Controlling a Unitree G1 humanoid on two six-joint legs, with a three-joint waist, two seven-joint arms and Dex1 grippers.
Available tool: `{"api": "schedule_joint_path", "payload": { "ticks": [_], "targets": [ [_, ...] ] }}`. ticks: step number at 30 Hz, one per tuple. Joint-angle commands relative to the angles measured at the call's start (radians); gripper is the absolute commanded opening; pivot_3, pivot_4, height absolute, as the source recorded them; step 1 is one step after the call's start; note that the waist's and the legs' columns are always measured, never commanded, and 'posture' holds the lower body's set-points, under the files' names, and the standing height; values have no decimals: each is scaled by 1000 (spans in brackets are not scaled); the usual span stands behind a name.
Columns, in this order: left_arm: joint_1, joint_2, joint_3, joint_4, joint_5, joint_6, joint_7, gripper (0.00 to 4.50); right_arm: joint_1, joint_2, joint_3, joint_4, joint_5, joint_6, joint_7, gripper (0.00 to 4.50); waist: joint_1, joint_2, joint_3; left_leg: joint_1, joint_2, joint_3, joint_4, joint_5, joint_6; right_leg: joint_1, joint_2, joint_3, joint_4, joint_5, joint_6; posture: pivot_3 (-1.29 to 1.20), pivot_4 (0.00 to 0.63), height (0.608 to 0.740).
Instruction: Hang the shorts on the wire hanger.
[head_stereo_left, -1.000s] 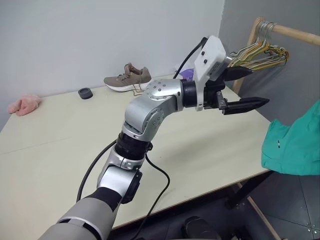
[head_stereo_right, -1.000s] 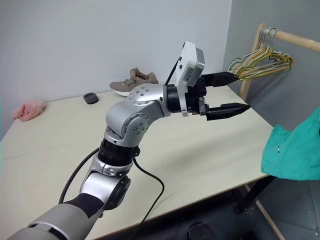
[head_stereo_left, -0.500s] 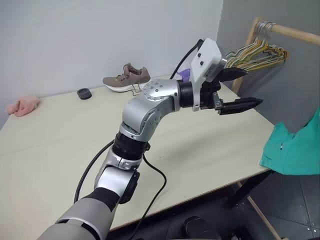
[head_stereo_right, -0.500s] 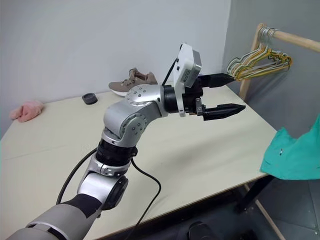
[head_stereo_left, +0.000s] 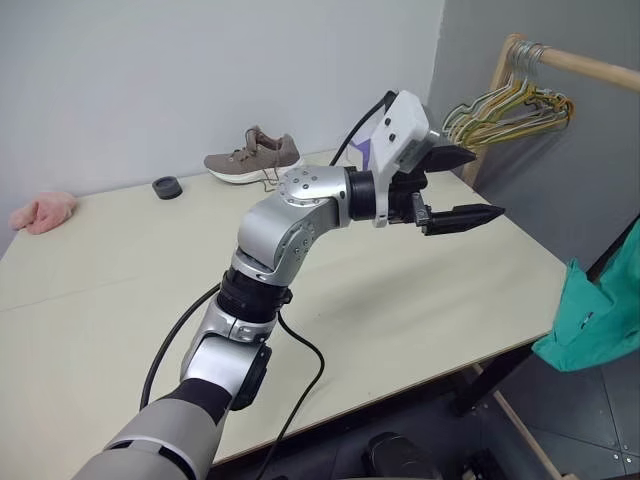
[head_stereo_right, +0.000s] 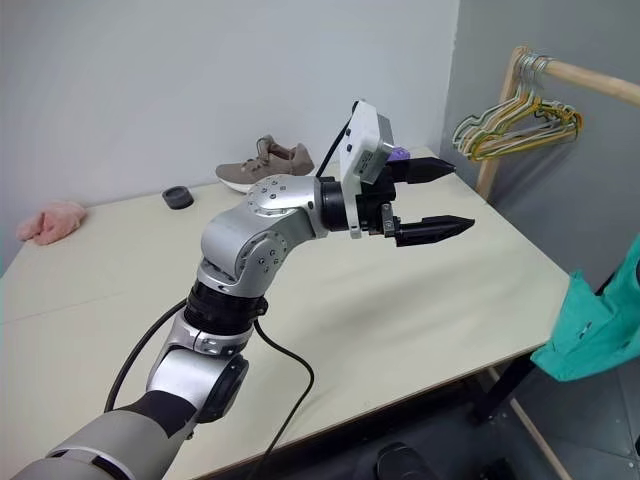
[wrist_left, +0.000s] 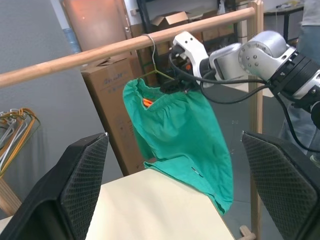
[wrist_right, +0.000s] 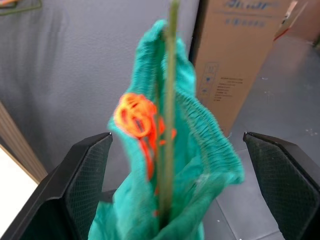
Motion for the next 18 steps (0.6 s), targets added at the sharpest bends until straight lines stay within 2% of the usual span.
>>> {"api": "schedule_joint_path", "payload": {
  "ticks": [1,6,9,13,16,18],
  "targets": [
    [12,22,12,-29,17,-17,15,4500,41,7,50,-180,-12,-195,54,4477,-1,0,0,0,0,0,0,0,0,0,0,0,0,0,0,-300,0,740],
    [78,69,71,-8,84,-62,121,4500,87,92,161,-370,-51,-489,81,4477,-4,0,0,1,1,0,0,-1,-1,0,2,2,1,0,0,-290,0,740],
    [141,112,118,8,172,-108,246,4500,104,161,315,-474,-41,-587,185,4477,-3,-1,0,1,2,-1,1,-1,-1,-1,2,3,1,0,0,-269,0,740],
    [280,179,201,5,317,-91,484,4500,136,315,482,-563,47,-552,284,4477,0,-6,-2,2,4,-4,1,-1,-1,-1,3,3,3,0,0,-224,0,740],
    [468,238,246,-68,432,-66,621,4500,168,409,609,-557,42,-559,332,4477,16,-7,-2,0,5,-5,1,-1,-2,-4,2,3,3,0,0,-179,0,740],
    [604,234,310,-116,457,-70,698,4500,173,472,670,-504,40,-535,342,4477,36,-10,-3,-1,4,-5,2,-2,-2,-5,0,3,3,1,1,-122,0,740]
  ]
}}
